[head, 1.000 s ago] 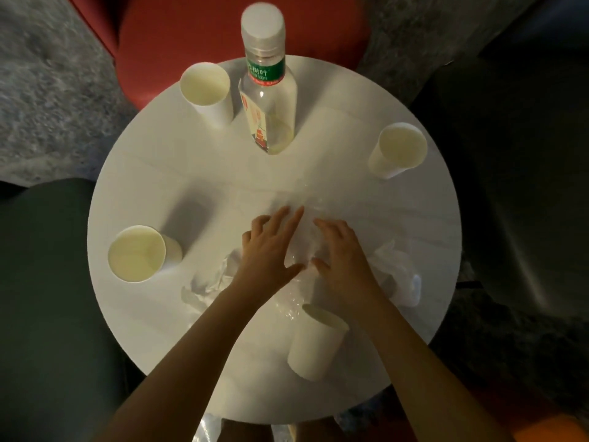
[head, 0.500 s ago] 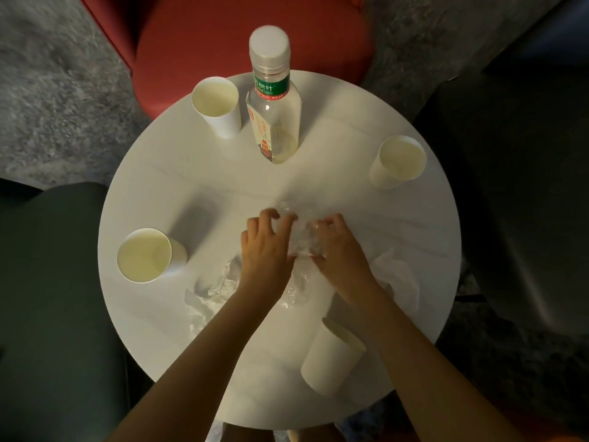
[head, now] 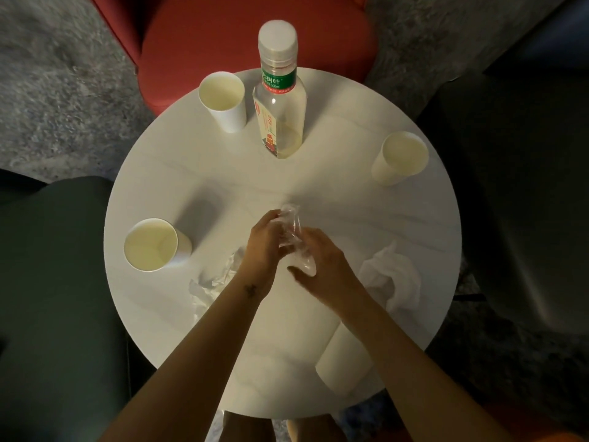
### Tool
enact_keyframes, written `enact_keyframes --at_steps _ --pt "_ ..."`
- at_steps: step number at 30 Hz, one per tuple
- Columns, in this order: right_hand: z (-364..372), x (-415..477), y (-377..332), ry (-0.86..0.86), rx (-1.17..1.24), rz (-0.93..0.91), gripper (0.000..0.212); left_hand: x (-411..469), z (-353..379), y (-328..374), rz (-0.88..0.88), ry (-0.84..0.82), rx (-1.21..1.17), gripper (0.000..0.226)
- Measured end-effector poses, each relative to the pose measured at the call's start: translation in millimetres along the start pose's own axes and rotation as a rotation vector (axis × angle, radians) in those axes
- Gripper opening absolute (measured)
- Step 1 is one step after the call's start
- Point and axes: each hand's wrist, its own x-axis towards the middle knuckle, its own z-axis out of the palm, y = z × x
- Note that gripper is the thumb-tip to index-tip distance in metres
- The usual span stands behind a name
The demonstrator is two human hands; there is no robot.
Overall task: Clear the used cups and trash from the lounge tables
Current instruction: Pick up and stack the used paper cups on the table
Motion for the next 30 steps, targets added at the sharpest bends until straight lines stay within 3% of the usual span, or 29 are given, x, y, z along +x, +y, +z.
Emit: enact_keyframes --at_steps 4,6,9,11,14,17,19,23,26,30 --pt "-4 7 -4 0.163 -0.170 -0.068 0.022 -11 3 1 -0.032 -0.120 0.197 0.054" --pt "-5 12 -8 0.204 -0.251 -0.063 0.018 -12 3 0 -0.090 -0.155 0.194 0.058" --pt "-5 14 -11 0.262 -0.342 -0.059 0.019 -16 1 2 -0.158 -0.259 0.116 0.056" --pt "-4 11 -11 0.261 -0.378 -0.050 0.018 -18 -1 -1 -0.100 -0.286 0.087 0.053" --pt "-1 4 -13 0.261 -0.320 -0.043 0.021 -20 -4 -4 0.010 -0.219 0.037 0.036" --pt "-4 -3 -21 0.252 -0.049 -0.018 0.032 -19 -6 -6 0.021 -0.068 0.049 0.020" --pt "-5 -7 -24 0.250 -0.020 -0.033 0.028 -20 -7 -7 0.043 -0.037 0.084 0.021" --pt "-8 -7 -26 0.266 -0.077 -0.014 0.007 -29 -7 -4 0.055 -0.138 -0.023 0.024" --pt "-10 -5 -29 0.296 -0.067 -0.004 0.007 -35 -3 -2 -0.003 -0.229 -0.080 0.023" --pt "-8 -7 -33 0.203 -0.011 -0.053 0.012 -37 0 -4 0.075 -0.191 -0.007 0.022"
